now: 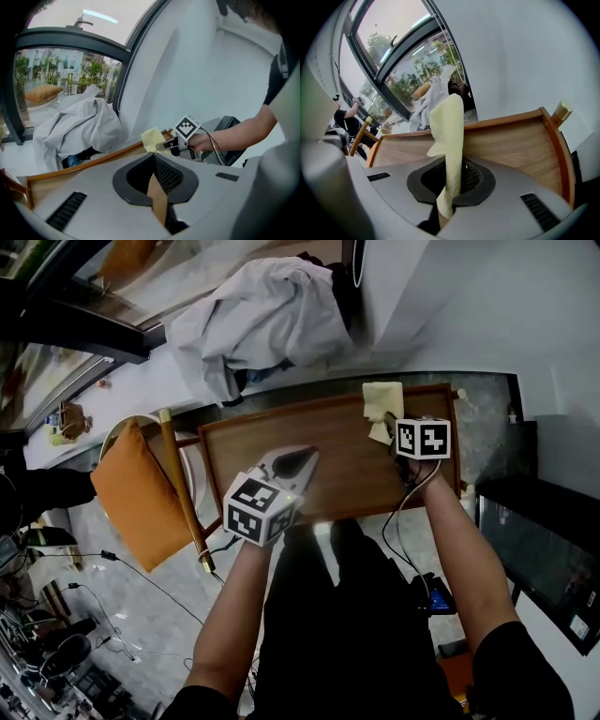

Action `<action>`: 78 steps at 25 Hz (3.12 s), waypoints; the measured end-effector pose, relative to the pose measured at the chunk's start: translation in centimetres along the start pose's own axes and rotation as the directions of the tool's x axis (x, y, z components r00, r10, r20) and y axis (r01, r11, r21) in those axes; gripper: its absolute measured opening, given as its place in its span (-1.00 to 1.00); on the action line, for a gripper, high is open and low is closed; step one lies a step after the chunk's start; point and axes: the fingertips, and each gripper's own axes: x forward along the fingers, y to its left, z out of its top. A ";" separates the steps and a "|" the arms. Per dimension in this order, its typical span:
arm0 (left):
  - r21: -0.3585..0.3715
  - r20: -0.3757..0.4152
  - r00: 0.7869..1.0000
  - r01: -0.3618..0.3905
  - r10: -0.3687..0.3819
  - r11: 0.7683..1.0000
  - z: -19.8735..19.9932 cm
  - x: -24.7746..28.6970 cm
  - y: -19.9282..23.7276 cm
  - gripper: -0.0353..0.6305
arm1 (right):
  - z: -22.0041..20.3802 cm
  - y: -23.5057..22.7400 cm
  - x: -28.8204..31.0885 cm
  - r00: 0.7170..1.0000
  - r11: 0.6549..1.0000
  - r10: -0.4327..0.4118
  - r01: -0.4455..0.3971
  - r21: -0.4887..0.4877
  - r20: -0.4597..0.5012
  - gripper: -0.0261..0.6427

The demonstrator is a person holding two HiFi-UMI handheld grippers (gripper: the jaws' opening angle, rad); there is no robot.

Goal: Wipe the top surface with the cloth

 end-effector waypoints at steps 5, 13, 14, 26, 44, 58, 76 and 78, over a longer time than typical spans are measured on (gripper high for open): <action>0.011 -0.014 1.000 0.013 -0.013 1.000 0.1 0.7 -0.8 -0.87 | 0.3 -2.3 -0.8 0.999 0.999 -0.030 0.029 0.022 0.013 -0.83; 0.025 -0.034 0.999 0.028 -0.027 0.999 0.0 1.4 -1.6 -0.87 | 0.9 -6.4 -2.4 0.995 0.993 -0.089 0.085 0.087 0.045 -0.83; 0.028 -0.035 0.999 0.029 -0.028 0.999 0.1 1.4 -1.6 -0.87 | 1.0 -6.9 -2.6 0.994 0.992 -0.097 0.093 0.089 0.047 -0.83; 0.045 -0.045 0.998 0.034 -0.032 0.998 0.2 1.6 -2.4 -0.87 | 1.2 -11.5 -5.0 0.974 0.971 -0.221 0.214 0.108 0.055 -0.83; 0.062 0.000 1.000 0.017 -0.017 0.998 0.8 -2.4 -1.3 -0.87 | 4.3 -7.3 -8.7 0.936 0.962 -0.250 0.212 0.173 0.247 -0.83; -0.029 0.089 0.985 -0.146 0.148 0.989 -2.6 -16.8 7.9 -0.87 | 5.7 20.2 -3.2 0.950 0.991 0.125 -0.133 0.010 0.288 -0.83; -0.075 0.117 0.974 -0.188 0.196 0.979 -7.8 -26.5 14.7 -0.87 | -3.1 40.6 9.2 0.952 0.951 0.307 -0.306 -0.051 0.013 -0.83; -0.072 0.119 0.973 -0.191 0.198 0.979 -7.9 -26.9 14.9 -0.87 | -3.4 40.8 9.8 0.955 0.954 0.295 -0.294 -0.056 0.002 -0.83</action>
